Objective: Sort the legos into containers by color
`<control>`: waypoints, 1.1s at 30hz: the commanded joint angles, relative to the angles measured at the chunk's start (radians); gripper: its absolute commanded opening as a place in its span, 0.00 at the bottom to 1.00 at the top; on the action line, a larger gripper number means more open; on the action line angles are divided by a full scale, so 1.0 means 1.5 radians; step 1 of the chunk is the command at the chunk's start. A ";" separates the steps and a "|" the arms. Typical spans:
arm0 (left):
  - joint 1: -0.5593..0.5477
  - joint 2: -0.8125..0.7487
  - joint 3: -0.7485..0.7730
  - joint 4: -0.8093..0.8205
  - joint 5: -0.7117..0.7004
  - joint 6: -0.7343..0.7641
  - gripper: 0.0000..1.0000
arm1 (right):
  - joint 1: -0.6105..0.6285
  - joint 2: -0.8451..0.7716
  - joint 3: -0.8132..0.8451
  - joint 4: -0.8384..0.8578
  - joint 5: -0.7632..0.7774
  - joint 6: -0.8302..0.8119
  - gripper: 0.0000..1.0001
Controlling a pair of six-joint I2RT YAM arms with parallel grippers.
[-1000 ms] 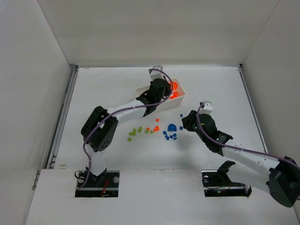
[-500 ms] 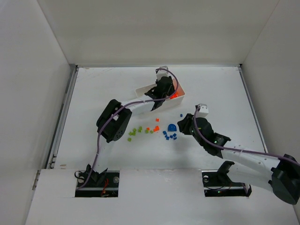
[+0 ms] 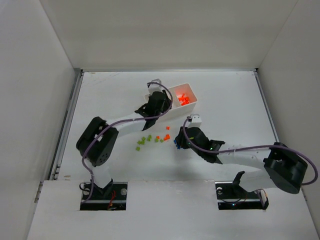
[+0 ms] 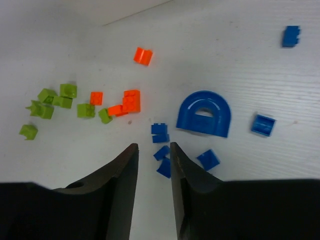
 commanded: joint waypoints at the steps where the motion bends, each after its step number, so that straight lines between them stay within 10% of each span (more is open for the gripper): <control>1: 0.003 -0.132 -0.120 0.076 -0.014 -0.026 0.28 | 0.023 0.071 0.064 0.071 -0.005 -0.016 0.44; 11: -0.039 -0.252 -0.349 0.064 -0.063 -0.037 0.27 | 0.021 0.232 0.161 0.076 0.012 -0.020 0.49; 33: -0.109 -0.202 -0.401 0.020 -0.119 -0.035 0.25 | 0.018 0.284 0.190 0.047 0.028 -0.026 0.36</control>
